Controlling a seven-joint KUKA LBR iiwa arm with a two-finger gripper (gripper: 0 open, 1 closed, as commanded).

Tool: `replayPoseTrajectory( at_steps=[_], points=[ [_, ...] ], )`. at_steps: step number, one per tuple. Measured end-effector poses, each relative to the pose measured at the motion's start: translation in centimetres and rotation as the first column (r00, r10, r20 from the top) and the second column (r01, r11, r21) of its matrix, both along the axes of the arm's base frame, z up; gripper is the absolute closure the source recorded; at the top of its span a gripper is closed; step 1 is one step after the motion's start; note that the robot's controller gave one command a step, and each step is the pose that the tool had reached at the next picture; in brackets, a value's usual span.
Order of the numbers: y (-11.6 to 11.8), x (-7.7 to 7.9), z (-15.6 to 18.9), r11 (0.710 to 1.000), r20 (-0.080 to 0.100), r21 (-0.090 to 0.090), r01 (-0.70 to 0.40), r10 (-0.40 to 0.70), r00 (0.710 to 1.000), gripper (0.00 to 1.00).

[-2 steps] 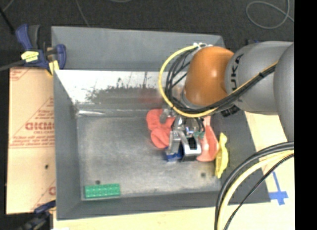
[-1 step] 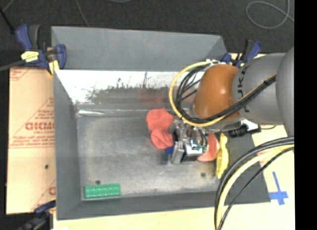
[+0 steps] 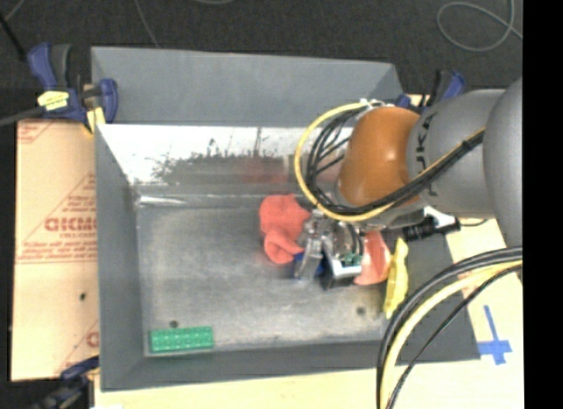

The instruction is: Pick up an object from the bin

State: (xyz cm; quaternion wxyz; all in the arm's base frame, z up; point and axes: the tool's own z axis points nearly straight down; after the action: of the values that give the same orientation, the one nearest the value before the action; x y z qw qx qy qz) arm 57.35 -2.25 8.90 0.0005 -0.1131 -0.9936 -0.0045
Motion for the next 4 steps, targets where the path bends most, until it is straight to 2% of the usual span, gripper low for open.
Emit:
replayPoseTrajectory(
  at_steps=[2,4],
  points=[
    [0.0,0.0,0.2,1.0,0.0,0.0,0.0,0.0,1.0,1.0],
    [-0.2,-0.1,3.7,1.0,0.0,-0.002,-0.001,0.001,1.0,1.0]
  ],
)
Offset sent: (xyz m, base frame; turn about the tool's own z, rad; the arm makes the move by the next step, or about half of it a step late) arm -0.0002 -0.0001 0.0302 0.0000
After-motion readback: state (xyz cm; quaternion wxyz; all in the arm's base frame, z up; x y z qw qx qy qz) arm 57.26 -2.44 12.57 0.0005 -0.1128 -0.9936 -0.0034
